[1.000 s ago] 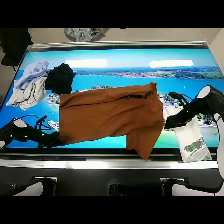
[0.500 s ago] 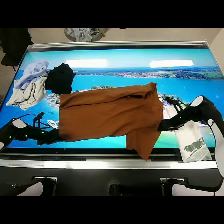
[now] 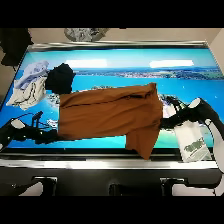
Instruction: Fold the shirts.
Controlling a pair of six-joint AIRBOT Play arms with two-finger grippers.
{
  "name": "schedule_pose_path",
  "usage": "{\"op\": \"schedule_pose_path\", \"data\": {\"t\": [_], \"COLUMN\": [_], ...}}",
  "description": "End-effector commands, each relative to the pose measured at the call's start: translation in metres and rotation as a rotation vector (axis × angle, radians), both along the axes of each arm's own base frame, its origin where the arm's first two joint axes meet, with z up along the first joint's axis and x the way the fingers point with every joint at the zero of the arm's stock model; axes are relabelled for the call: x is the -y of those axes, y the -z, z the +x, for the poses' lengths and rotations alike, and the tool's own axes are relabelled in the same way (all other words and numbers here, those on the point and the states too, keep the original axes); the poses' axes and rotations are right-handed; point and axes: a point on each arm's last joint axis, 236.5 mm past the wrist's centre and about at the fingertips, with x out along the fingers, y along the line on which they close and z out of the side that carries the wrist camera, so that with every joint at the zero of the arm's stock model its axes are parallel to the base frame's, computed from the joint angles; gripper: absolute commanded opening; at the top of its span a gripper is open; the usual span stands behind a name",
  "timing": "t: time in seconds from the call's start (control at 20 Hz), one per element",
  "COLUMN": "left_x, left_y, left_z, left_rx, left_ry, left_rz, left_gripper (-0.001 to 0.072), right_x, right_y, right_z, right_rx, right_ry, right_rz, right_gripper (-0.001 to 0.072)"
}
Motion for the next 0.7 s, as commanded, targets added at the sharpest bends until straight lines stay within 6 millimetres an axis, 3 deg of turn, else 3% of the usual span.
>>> {"op": "schedule_pose_path", "data": {"t": [0.0, 0.1, 0.15, 0.25, 0.3, 0.35, 0.4, 0.45, 0.5, 0.55, 0.6, 0.65], "left_x": [-0.004, -0.012, -0.02, -0.042, -0.053, -0.057, -0.055, -0.049, -0.041, -0.033, -0.025, -0.02], "left_y": [-0.01, -0.048, -0.088, -0.211, -0.297, -0.384, -0.473, -0.544, -0.603, -0.638, -0.661, -0.671], "left_z": [0.013, 0.042, 0.067, 0.117, 0.13, 0.129, 0.111, 0.083, 0.048, 0.018, -0.01, -0.03], "left_rx": [0.049, 0.146, 0.263, 0.596, 0.808, 1.017, 1.235, 1.415, 1.573, 1.673, 1.742, 1.782], "left_ry": [0.021, 0.043, 0.05, 0.001, -0.048, -0.096, -0.142, -0.18, -0.208, -0.215, -0.216, -0.224], "left_rz": [0.008, 0.036, 0.081, 0.211, 0.286, 0.337, 0.374, 0.392, 0.402, 0.414, 0.424, 0.42], "left_gripper": [0.0024, 0.0022, 0.0022, 0.0022, 0.0022, 0.0023, 0.0023, 0.0023, 0.0024, 0.0024, 0.0024, 0.0024], "right_x": [-0.002, 0.003, 0.012, 0.038, 0.05, 0.058, 0.062, 0.06, 0.054, 0.046, 0.037, 0.029], "right_y": [-0.008, -0.049, -0.084, -0.201, -0.285, -0.372, -0.469, -0.55, -0.618, -0.661, -0.689, -0.699], "right_z": [0.013, 0.032, 0.049, 0.089, 0.098, 0.092, 0.069, 0.031, -0.018, -0.063, -0.105, -0.134], "right_rx": [0.058, 0.178, 0.282, 0.603, 0.817, 1.027, 1.264, 1.474, 1.666, 1.806, 1.913, 1.957], "right_ry": [-0.009, -0.094, -0.114, -0.115, -0.113, -0.087, -0.039, 0.013, 0.066, 0.107, 0.137, 0.149], "right_rz": [0.011, -0.02, -0.073, -0.248, -0.367, -0.476, -0.591, -0.685, -0.759, -0.802, -0.826, -0.831], "right_gripper": [0.0029, 0.0029, 0.0029, 0.003, 0.0031, 0.0031, 0.0032, 0.0032, 0.0032, 0.0032, 0.0032, 0.0032]}}
